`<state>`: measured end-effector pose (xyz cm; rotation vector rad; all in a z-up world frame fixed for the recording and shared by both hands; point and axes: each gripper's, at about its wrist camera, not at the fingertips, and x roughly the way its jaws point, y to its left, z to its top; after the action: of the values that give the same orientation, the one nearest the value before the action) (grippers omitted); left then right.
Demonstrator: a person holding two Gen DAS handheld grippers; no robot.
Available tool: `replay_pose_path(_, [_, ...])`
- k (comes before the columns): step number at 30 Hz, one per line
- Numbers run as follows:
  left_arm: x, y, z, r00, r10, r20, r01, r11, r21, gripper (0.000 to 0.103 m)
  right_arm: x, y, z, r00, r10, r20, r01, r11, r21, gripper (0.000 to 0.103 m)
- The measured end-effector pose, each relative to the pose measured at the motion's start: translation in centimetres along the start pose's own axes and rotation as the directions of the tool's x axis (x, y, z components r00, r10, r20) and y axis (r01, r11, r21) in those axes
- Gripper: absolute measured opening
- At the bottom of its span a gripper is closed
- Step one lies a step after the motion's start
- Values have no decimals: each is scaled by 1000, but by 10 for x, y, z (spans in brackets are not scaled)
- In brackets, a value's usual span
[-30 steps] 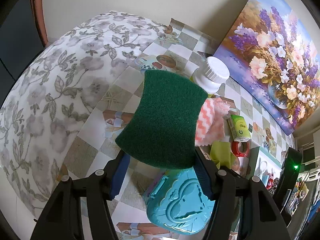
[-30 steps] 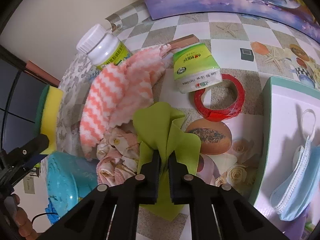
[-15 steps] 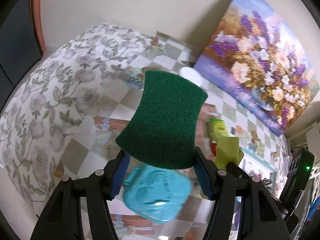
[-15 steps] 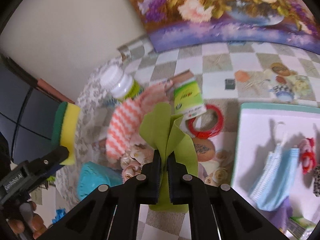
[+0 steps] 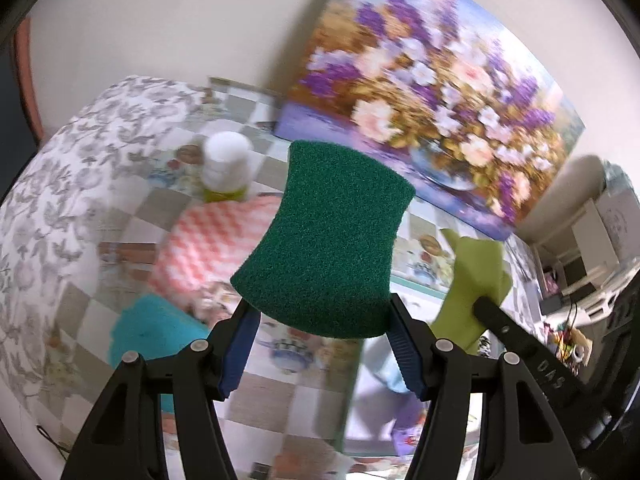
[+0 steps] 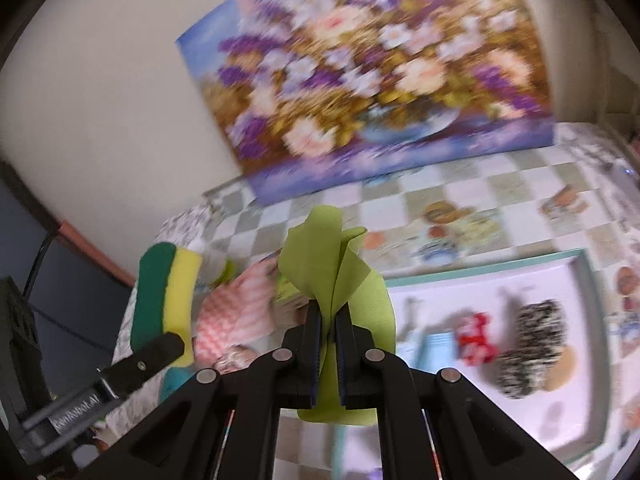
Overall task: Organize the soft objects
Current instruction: 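Carry the sponge and lime cloth into the white tray and release both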
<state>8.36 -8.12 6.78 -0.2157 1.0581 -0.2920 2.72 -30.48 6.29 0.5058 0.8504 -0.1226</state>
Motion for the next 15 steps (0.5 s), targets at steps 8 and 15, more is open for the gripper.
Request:
replay_pose_path(8, [14, -42, -13, 999, -24, -25, 26, 998, 53, 64, -34, -65, 9, 991, -118, 61, 112, 990, 90, 7])
replay_pose_path(15, [32, -81, -26, 999, -32, -44, 37, 992, 121, 64, -71, -124, 10, 975, -191, 110, 166, 965, 205, 7])
